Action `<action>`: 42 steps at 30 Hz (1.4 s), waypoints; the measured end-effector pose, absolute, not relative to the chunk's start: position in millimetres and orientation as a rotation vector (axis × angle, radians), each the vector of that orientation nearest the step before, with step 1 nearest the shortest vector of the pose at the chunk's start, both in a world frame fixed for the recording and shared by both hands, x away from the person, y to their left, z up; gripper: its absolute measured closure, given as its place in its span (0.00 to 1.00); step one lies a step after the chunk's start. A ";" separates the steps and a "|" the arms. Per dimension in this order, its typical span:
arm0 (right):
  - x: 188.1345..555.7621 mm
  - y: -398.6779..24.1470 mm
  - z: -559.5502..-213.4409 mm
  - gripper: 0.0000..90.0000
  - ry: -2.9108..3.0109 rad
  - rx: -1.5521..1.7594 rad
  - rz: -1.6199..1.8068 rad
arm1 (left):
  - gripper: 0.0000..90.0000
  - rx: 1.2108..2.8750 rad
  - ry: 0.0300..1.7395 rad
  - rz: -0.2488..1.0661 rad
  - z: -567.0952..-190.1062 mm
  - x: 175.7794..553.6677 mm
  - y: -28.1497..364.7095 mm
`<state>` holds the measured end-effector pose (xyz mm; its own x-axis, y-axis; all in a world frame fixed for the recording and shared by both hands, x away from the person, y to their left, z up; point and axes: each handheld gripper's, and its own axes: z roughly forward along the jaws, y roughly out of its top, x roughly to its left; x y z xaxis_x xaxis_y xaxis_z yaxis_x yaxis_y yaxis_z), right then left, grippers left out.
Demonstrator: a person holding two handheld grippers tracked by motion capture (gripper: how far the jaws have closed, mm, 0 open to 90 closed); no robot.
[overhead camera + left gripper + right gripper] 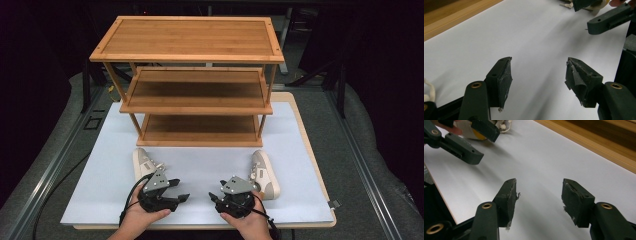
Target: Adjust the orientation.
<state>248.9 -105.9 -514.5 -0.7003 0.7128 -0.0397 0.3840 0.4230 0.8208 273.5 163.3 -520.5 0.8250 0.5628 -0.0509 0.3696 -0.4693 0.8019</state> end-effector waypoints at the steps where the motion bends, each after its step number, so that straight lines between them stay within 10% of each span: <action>1: 250.4 -107.0 -516.3 0.51 2.300 0.945 1.189 | 0.43 2.116 0.681 0.279 -521.5 273.9 162.9; 42: 258.7 -114.7 -525.8 0.51 2.303 0.993 1.225 | 0.53 2.018 0.791 0.324 -497.0 277.6 195.6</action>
